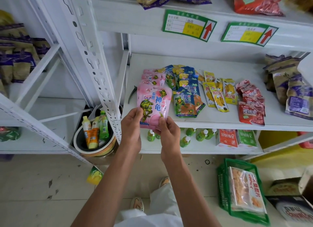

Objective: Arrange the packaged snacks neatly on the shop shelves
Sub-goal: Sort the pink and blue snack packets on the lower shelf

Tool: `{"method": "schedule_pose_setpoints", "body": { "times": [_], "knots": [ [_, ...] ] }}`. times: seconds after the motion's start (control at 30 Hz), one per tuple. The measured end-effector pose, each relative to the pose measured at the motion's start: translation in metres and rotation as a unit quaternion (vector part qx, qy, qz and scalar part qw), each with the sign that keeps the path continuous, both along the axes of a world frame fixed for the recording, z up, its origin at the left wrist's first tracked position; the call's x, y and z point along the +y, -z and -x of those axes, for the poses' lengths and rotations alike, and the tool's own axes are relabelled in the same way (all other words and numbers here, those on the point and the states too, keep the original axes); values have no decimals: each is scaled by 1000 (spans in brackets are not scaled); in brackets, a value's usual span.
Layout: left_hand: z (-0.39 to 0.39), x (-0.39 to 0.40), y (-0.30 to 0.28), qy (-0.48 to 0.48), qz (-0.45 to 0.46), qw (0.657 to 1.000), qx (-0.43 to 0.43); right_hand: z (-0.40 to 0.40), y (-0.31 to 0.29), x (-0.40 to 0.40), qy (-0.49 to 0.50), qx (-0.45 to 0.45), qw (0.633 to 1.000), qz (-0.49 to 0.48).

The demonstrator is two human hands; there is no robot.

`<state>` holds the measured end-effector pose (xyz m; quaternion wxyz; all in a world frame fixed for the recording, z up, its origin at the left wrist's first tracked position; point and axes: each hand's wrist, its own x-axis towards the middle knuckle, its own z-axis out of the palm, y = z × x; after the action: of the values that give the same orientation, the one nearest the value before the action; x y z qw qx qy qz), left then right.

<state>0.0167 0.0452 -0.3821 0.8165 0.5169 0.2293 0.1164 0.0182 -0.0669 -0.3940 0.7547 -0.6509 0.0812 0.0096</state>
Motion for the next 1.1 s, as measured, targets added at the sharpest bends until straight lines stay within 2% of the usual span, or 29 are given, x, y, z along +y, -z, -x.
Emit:
{"method": "schedule_pose_setpoints", "body": {
  "times": [0.1,0.23,0.3,0.5,0.63,0.77,0.9,1.1],
  "knots": [
    [3,2,-4,20,19,999,-24,3,-3,1,-8,-10,999,-45],
    [1,6,-5,-21,-114,993,-23,1,-12,1,-8,-71,997,-36],
    [2,0,-12,-57,-129,990,-26,2,-15,6,10,-75,996,-46],
    [2,-8,-28,51,-192,979,-54,4,-19,10,-27,-67,994,-83],
    [-2,-1,-33,30,-176,982,-55,9,-16,12,-55,-92,992,-59],
    [-7,6,-38,41,-266,958,-104,14,-9,13,-62,-91,993,-37],
    [-2,1,-41,53,-244,964,-96,15,-7,13,-48,-83,994,-46],
    [1,-4,-41,78,-368,922,-93,13,-12,11,-15,-61,998,-24]
  ]
}}
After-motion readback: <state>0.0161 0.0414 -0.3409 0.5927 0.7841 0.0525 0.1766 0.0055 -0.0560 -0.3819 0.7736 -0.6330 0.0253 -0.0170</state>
